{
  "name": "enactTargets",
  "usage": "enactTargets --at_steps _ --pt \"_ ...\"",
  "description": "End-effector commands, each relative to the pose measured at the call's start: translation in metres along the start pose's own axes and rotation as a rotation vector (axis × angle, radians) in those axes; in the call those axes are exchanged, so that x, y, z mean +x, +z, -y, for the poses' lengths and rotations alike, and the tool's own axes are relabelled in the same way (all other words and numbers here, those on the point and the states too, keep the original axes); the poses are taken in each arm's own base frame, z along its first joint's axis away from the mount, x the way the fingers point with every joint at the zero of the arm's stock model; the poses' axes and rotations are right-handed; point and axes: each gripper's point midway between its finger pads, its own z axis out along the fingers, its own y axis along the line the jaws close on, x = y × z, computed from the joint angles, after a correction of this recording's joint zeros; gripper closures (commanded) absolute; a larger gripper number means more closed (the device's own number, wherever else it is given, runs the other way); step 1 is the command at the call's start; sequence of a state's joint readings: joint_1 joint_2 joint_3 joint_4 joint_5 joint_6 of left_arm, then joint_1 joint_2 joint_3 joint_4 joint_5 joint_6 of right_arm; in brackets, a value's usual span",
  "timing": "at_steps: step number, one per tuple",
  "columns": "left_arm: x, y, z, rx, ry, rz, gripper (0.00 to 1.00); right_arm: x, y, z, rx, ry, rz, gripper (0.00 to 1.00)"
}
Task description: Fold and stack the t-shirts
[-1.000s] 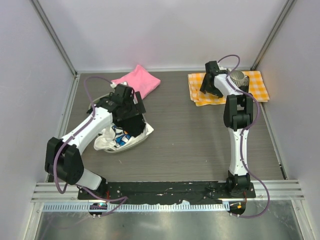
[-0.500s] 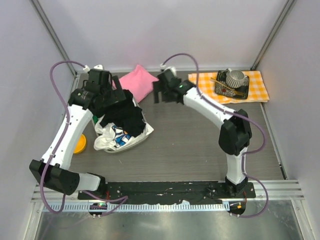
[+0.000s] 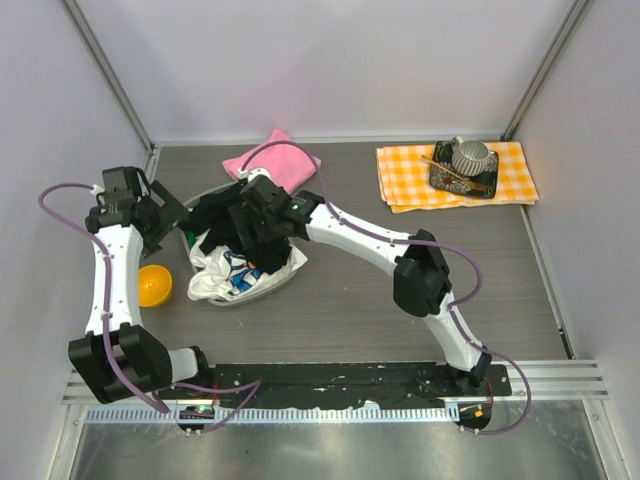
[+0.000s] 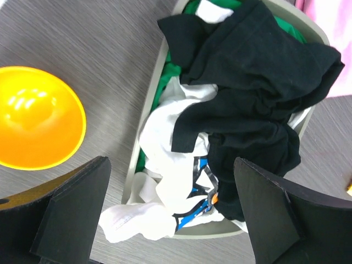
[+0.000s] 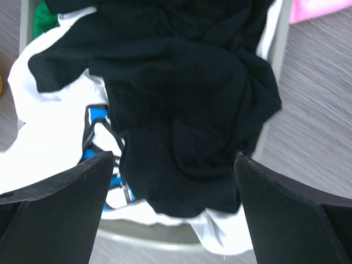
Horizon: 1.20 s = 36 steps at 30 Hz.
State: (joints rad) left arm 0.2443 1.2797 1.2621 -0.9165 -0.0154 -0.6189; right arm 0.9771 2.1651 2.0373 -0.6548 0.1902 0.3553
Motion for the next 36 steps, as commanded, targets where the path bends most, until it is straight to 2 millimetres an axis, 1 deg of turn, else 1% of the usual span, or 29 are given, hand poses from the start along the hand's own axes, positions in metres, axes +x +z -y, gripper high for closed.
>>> enactTargets --at_steps 1,2,4,7,9,10,11,13,14,15,17,18,19,21,22,23,24,25,26,27,28,29,30,31,32,33,34,35,36 --pt "0.002 -0.011 0.02 0.143 -0.026 0.0 0.0 -0.013 0.017 -0.014 -0.045 -0.009 0.013 0.03" --pt "0.004 -0.011 0.018 0.14 -0.032 0.001 0.0 -0.01 0.027 -0.016 -0.044 -0.009 0.002 0.03" --pt "0.002 -0.012 0.018 0.15 -0.04 0.01 0.0 -0.006 0.035 -0.015 -0.036 -0.012 -0.012 0.03" --pt "0.004 -0.012 0.019 0.162 -0.037 0.005 0.0 0.001 0.045 -0.015 -0.034 -0.021 -0.028 0.12" --pt "0.004 -0.012 0.018 0.163 -0.04 0.006 0.0 0.005 0.052 -0.016 -0.037 -0.024 -0.04 0.21" --pt "0.007 -0.011 0.018 0.169 -0.039 -0.003 0.0 0.003 0.05 -0.017 -0.035 -0.024 -0.038 0.28" --pt "0.007 -0.011 0.018 0.17 -0.04 -0.002 0.0 0.003 0.052 -0.014 -0.023 -0.023 -0.038 0.5" --pt "0.009 -0.009 0.016 0.17 -0.044 -0.005 0.0 -0.005 0.047 -0.014 -0.018 -0.024 -0.02 0.7" --pt "0.01 -0.009 0.016 0.174 -0.047 -0.005 0.0 -0.01 0.043 -0.015 -0.016 -0.023 -0.009 0.92" --pt "0.01 -0.008 0.017 0.18 -0.046 -0.005 0.0 -0.017 0.038 -0.013 -0.002 -0.021 0.009 0.99" --pt "0.014 -0.006 0.016 0.182 -0.048 -0.017 0.0 -0.039 0.019 -0.016 0.0 -0.026 0.063 0.99" --pt "0.015 -0.005 0.016 0.186 -0.048 -0.02 0.0 -0.051 0.008 -0.013 0.029 -0.028 0.1 0.99" --pt "0.016 -0.005 0.016 0.189 -0.049 -0.022 0.0 -0.07 -0.015 -0.017 0.022 -0.038 0.153 0.99" --pt "0.018 -0.005 0.016 0.193 -0.052 -0.023 0.0 -0.094 -0.044 -0.014 0.047 -0.034 0.222 0.99" --pt "0.019 -0.004 0.016 0.193 -0.054 -0.026 0.0 -0.109 -0.065 -0.012 0.051 -0.033 0.264 0.99" --pt "0.02 -0.004 0.016 0.198 -0.055 -0.028 0.0 -0.131 -0.103 -0.009 0.049 -0.02 0.33 0.99" --pt "0.02 -0.004 0.018 0.209 -0.061 -0.029 0.0 -0.141 -0.125 -0.004 0.061 -0.015 0.367 0.99" --pt "0.023 -0.003 0.018 0.211 -0.066 -0.036 0.0 -0.151 -0.15 0.01 0.117 -0.003 0.413 0.99" --pt "0.024 -0.004 0.019 0.219 -0.068 -0.037 0.0 -0.167 -0.199 0.021 0.128 0.008 0.489 0.99" --pt "0.025 -0.004 0.022 0.234 -0.066 -0.041 0.0 -0.172 -0.227 0.032 0.159 0.019 0.53 0.99" --pt "0.025 -0.005 0.022 0.238 -0.067 -0.042 0.0 -0.167 -0.24 0.052 0.247 0.025 0.537 0.99" --pt "0.026 -0.006 0.023 0.244 -0.066 -0.043 0.0 -0.171 -0.293 0.071 0.276 0.063 0.611 0.99" --pt "0.026 -0.008 0.027 0.27 -0.065 -0.047 0.0 -0.166 -0.312 0.084 0.311 0.074 0.624 0.99" --pt "0.028 -0.009 0.029 0.286 -0.068 -0.055 0.0 -0.15 -0.312 0.096 0.358 0.064 0.595 0.99" --pt "0.027 -0.012 0.032 0.307 -0.069 -0.047 0.0 -0.144 -0.334 0.114 0.416 0.106 0.625 0.99" --pt "0.028 -0.015 0.035 0.322 -0.069 -0.049 0.0 -0.135 -0.374 0.129 0.416 0.151 0.675 0.99" --pt "0.029 -0.018 0.038 0.343 -0.066 -0.055 0.0 -0.116 -0.371 0.139 0.441 0.147 0.645 0.99" --pt "0.03 -0.021 0.042 0.362 -0.058 -0.05 0.0 -0.105 -0.38 0.147 0.454 0.167 0.648 0.99" --pt "0.032 -0.024 0.047 0.377 -0.039 -0.051 0.0 -0.09 -0.404 0.159 0.448 0.221 0.675 0.99"
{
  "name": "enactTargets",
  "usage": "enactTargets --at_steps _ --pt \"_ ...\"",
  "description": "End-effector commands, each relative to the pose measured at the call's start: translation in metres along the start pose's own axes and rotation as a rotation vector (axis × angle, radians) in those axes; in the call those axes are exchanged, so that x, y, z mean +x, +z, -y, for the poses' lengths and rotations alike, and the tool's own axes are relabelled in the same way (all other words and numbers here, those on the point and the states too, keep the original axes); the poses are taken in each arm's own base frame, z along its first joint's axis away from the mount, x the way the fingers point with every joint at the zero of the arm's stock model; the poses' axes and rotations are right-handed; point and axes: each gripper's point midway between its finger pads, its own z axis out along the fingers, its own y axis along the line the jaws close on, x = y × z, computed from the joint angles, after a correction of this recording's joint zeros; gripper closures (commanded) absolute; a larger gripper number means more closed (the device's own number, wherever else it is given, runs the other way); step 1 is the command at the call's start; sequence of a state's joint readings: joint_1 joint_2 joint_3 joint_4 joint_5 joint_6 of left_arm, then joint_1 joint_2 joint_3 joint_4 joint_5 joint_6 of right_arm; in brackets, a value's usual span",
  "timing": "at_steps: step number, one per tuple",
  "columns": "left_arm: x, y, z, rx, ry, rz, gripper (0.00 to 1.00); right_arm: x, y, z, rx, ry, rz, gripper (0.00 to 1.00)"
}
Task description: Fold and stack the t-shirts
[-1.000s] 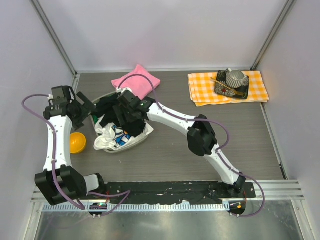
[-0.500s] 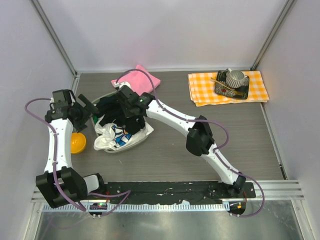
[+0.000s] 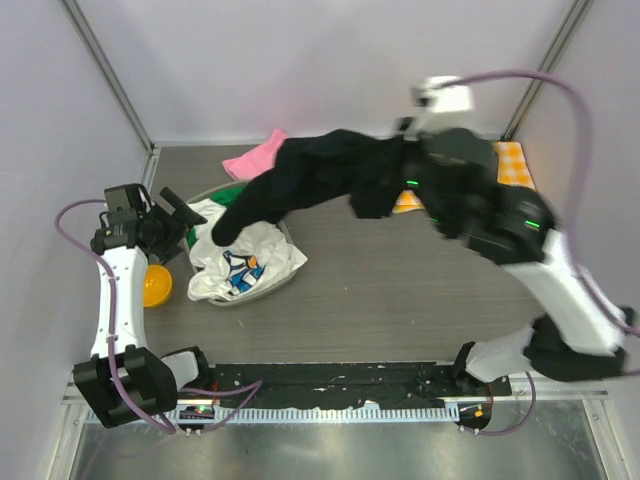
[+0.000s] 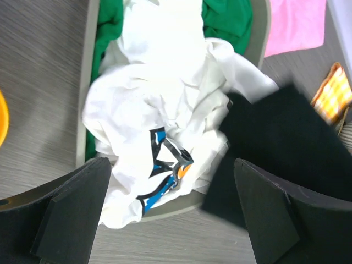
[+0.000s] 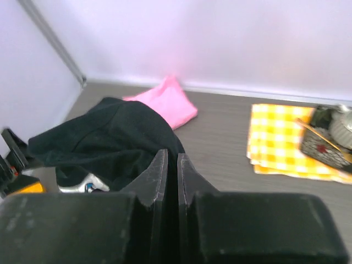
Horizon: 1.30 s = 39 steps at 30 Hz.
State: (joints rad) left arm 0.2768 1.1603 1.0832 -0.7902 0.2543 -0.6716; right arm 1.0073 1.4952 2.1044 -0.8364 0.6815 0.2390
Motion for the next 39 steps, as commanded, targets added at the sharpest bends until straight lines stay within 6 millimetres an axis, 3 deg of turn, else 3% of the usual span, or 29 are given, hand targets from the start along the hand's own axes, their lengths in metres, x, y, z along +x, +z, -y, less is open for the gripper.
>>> enactTargets --at_steps 1,5,6,7,8,9,10,12,13,18,25,29,33,39 --pt "0.001 -0.014 0.031 0.138 0.051 0.023 0.0 0.023 -0.054 0.088 0.23 0.033 0.01 0.99" --pt "0.013 -0.017 0.043 0.154 0.107 0.017 0.0 0.075 -0.066 0.106 0.249 0.046 -0.066 0.99" --pt "0.02 -0.018 0.049 0.166 0.127 0.009 0.0 0.088 -0.064 0.102 0.222 0.048 -0.095 0.99" --pt "0.025 -0.017 0.05 0.164 0.135 0.003 0.0 0.113 -0.059 0.099 0.212 0.018 -0.147 0.94" --pt "0.029 -0.015 0.052 0.17 0.148 0.003 0.0 0.127 -0.055 0.096 0.204 0.006 -0.179 0.71" --pt "0.043 -0.015 0.061 0.193 0.171 -0.02 0.0 0.142 -0.052 0.091 0.188 -0.009 -0.22 0.38" --pt "0.054 -0.009 0.058 0.184 0.178 -0.038 0.0 0.165 -0.046 0.091 0.2 -0.041 -0.267 0.06" --pt "0.087 -0.002 0.072 0.207 0.269 -0.072 0.0 0.183 -0.039 0.088 0.211 -0.061 -0.299 0.04" --pt "0.101 0.006 0.069 0.187 0.282 -0.098 0.0 0.194 -0.037 0.087 0.21 -0.073 -0.322 0.04" --pt "0.158 0.02 0.077 0.183 0.43 -0.18 0.0 0.203 -0.031 0.078 0.168 -0.058 -0.32 0.02" --pt "0.205 0.026 0.061 0.085 0.572 -0.224 0.0 0.226 -0.024 0.076 0.164 -0.073 -0.347 0.01" --pt "0.246 0.029 0.055 0.095 0.588 -0.329 0.0 0.235 -0.022 0.077 0.165 -0.071 -0.351 0.0" --pt "0.262 0.034 0.045 0.094 0.55 -0.355 0.0 0.244 -0.021 0.077 0.168 -0.077 -0.364 0.0" --pt "0.26 0.063 0.028 0.005 0.559 -0.311 0.0 0.248 -0.021 0.079 0.17 -0.073 -0.36 0.0"
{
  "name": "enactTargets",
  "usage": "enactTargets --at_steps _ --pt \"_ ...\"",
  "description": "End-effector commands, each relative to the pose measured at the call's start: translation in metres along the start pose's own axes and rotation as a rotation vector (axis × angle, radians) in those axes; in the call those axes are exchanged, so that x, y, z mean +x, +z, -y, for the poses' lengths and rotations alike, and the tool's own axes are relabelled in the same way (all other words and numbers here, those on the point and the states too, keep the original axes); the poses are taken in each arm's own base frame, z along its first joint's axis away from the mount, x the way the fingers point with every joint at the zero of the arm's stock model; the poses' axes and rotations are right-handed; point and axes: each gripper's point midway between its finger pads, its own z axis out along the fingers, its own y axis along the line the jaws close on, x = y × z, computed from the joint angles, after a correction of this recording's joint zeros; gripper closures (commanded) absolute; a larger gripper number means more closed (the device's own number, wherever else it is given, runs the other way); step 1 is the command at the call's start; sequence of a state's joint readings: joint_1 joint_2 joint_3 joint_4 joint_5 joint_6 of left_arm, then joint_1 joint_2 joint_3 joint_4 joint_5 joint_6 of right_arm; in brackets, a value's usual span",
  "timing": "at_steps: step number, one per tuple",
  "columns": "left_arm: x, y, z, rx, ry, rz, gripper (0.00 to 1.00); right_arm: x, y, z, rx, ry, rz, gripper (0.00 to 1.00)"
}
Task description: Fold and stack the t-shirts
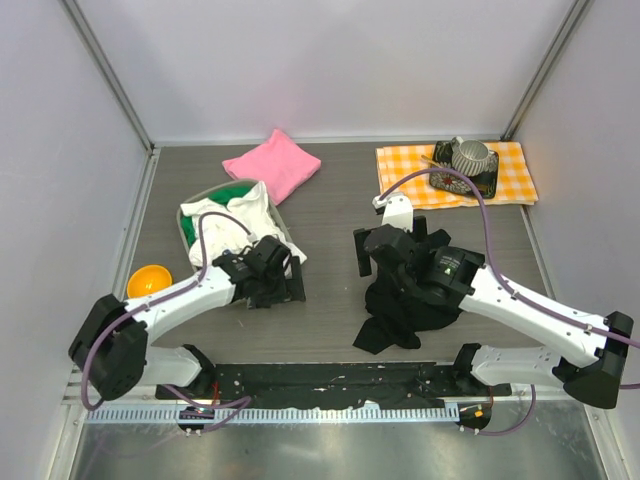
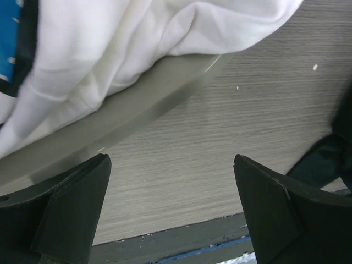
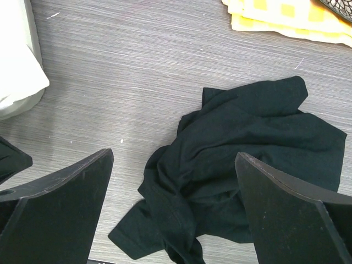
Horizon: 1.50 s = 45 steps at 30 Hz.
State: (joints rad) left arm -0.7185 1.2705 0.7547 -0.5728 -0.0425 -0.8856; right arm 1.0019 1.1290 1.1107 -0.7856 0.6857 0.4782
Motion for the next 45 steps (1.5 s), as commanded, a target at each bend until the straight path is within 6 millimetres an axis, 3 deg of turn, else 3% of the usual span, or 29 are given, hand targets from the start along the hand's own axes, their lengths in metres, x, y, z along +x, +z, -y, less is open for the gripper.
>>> enactTargets --at_steps 1,7,9,13,14,19,21,22,23,25,26,28,29,35,37,40,45 --pt "-0.019 0.025 -0.004 -0.059 -0.027 0.062 0.0 -0.008 0.0 -0.003 -0.013 0.054 0.044 0.0" --pt "-0.046 0.042 -0.034 -0.062 -0.194 0.085 0.0 0.002 0.004 0.003 0.012 0.027 0.038 0.0" --pt "-0.06 0.043 -0.059 -0.084 -0.275 0.104 0.0 0.004 0.004 0.005 0.018 0.022 0.037 0.0" --pt "-0.091 0.033 -0.093 -0.103 -0.367 0.118 0.0 0.007 0.006 0.006 0.025 0.017 0.033 0.0" --pt "-0.104 0.027 -0.093 -0.096 -0.352 0.133 0.0 0.007 0.006 0.006 0.024 0.019 0.034 0.0" --pt "-0.135 0.012 -0.124 -0.16 -0.441 0.148 0.0 0.01 0.008 0.003 0.012 0.02 0.03 0.0" --pt "-0.158 0.002 -0.125 -0.135 -0.451 0.176 0.0 0.011 0.008 0.003 0.011 0.024 0.031 0.0" --pt "-0.161 0.004 -0.136 -0.162 -0.476 0.15 0.0 0.011 0.008 0.003 0.008 0.027 0.032 0.0" --pt "-0.184 -0.006 -0.133 -0.149 -0.469 0.181 0.0 0.012 0.008 0.002 0.002 0.032 0.033 0.0" --pt "-0.193 -0.004 -0.152 -0.189 -0.49 0.144 0.0 0.012 0.008 -0.002 -0.02 0.042 0.028 0.0" --pt "-0.214 -0.012 -0.154 -0.197 -0.485 0.173 0.0 0.013 0.008 -0.003 -0.027 0.047 0.028 0.0" --pt "-0.218 -0.009 -0.17 -0.243 -0.469 0.134 0.0 0.015 0.008 -0.003 -0.031 0.049 0.025 0.0" --pt "-0.234 -0.015 -0.174 -0.254 -0.459 0.155 0.0 0.016 0.007 -0.004 -0.037 0.054 0.023 0.0" --pt "-0.244 -0.012 -0.227 -0.404 -0.419 0.08 0.0 0.018 0.004 -0.001 -0.046 0.071 0.035 0.0" --pt "-0.246 -0.012 -0.235 -0.388 -0.454 0.092 0.0 0.018 0.003 0.0 -0.048 0.071 0.038 0.0" --pt "-0.253 -0.019 -0.23 -0.364 -0.458 0.123 0.0 0.02 0.004 0.001 -0.047 0.07 0.04 0.0" --pt "-0.272 -0.056 -0.23 -0.408 -0.448 0.214 0.0 0.021 0.006 -0.003 -0.059 0.073 0.037 0.0"
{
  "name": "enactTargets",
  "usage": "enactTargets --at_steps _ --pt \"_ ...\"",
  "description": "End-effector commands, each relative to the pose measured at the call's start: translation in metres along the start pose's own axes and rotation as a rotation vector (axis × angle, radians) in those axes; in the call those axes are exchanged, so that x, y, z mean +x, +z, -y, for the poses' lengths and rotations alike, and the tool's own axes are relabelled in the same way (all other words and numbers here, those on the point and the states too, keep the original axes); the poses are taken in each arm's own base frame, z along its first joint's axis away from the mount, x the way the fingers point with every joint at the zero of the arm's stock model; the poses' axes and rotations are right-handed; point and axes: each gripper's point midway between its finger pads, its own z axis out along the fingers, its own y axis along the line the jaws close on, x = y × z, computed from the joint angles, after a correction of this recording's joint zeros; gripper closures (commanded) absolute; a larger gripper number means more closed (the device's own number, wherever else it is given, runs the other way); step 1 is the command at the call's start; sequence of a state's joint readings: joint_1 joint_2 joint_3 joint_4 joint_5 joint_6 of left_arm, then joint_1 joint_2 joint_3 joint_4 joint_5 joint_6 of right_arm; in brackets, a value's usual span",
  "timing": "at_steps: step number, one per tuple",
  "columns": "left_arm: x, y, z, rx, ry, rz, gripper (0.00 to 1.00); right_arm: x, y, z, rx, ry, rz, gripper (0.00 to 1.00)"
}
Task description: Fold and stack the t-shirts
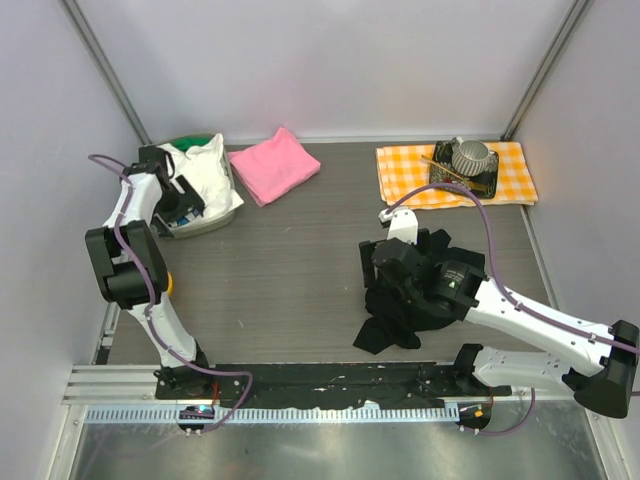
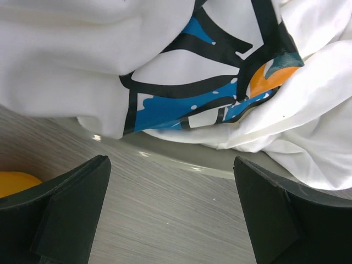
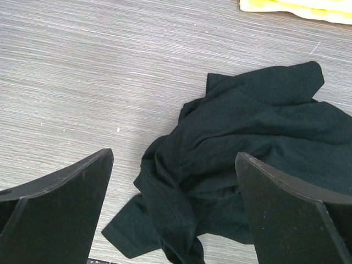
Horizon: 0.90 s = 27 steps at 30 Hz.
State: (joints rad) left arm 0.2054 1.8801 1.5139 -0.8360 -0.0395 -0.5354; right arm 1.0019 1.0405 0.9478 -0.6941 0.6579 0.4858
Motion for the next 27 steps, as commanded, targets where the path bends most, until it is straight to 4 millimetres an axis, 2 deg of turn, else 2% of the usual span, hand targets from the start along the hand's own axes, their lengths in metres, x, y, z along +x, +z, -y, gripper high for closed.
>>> enactTargets --at_steps 1,3,5,6,8,9,10,11,12,14,15,16,18,20,21,23,24,26,27 --pt "-0.029 -0.039 -0.001 -0.021 0.024 0.109 0.0 -0.009 -0.001 -0.009 -0.038 0.058 0.037 0.0" --pt "-0.035 -0.044 -0.003 -0.04 0.013 0.127 0.01 -0.011 -0.001 -0.013 -0.055 0.064 0.037 0.0" --pt "-0.027 -0.049 0.006 0.02 0.006 0.119 0.01 -0.009 0.0 -0.014 -0.063 0.063 0.037 0.0" --pt "-0.022 -0.054 0.027 0.112 0.02 0.119 0.02 -0.008 0.0 -0.013 -0.059 0.059 0.035 0.0" --pt "-0.015 -0.078 0.044 0.164 0.051 0.178 0.02 -0.006 0.002 -0.015 -0.06 0.057 0.033 0.0" --pt "-0.005 -0.09 0.065 0.197 0.105 0.2 0.02 -0.004 0.004 -0.016 -0.062 0.053 0.026 0.0" --pt "0.001 -0.1 0.075 0.225 0.123 0.217 0.01 -0.004 0.005 -0.018 -0.067 0.054 0.026 0.0" --pt "0.007 -0.105 0.083 0.246 0.134 0.216 0.01 -0.005 0.005 -0.019 -0.07 0.058 0.026 0.0" --pt "0.023 -0.11 0.1 0.277 0.171 0.198 0.01 -0.004 0.007 -0.021 -0.07 0.06 0.023 0.0" --pt "0.037 -0.112 0.116 0.312 0.174 0.19 0.01 -0.005 0.008 -0.023 -0.075 0.061 0.025 0.0" --pt "0.05 -0.113 0.129 0.33 0.2 0.183 0.02 -0.005 0.009 -0.024 -0.073 0.063 0.021 0.0" --pt "0.058 -0.108 0.134 0.328 0.2 0.173 0.02 -0.005 0.01 -0.025 -0.073 0.063 0.021 0.0" --pt "0.074 -0.099 0.156 0.365 0.201 0.145 0.01 -0.006 0.01 -0.027 -0.078 0.069 0.02 0.0" --pt "0.081 -0.091 0.171 0.386 0.195 0.129 0.02 -0.005 0.01 -0.027 -0.079 0.069 0.016 0.0" --pt "0.092 -0.078 0.18 0.396 0.209 0.082 0.02 -0.004 0.01 -0.026 -0.077 0.069 0.015 0.0" --pt "0.094 -0.068 0.193 0.412 0.212 0.066 0.02 -0.004 0.01 -0.024 -0.069 0.07 0.016 0.0" --pt "0.098 -0.055 0.196 0.393 0.215 0.045 0.02 -0.003 0.01 -0.023 -0.065 0.07 0.016 0.0" --pt "0.09 -0.048 0.205 0.395 0.218 0.055 0.02 -0.001 0.009 -0.02 -0.058 0.066 0.012 0.0" --pt "0.09 -0.032 0.205 0.362 0.23 0.049 0.02 -0.001 0.009 -0.019 -0.056 0.067 0.014 0.0"
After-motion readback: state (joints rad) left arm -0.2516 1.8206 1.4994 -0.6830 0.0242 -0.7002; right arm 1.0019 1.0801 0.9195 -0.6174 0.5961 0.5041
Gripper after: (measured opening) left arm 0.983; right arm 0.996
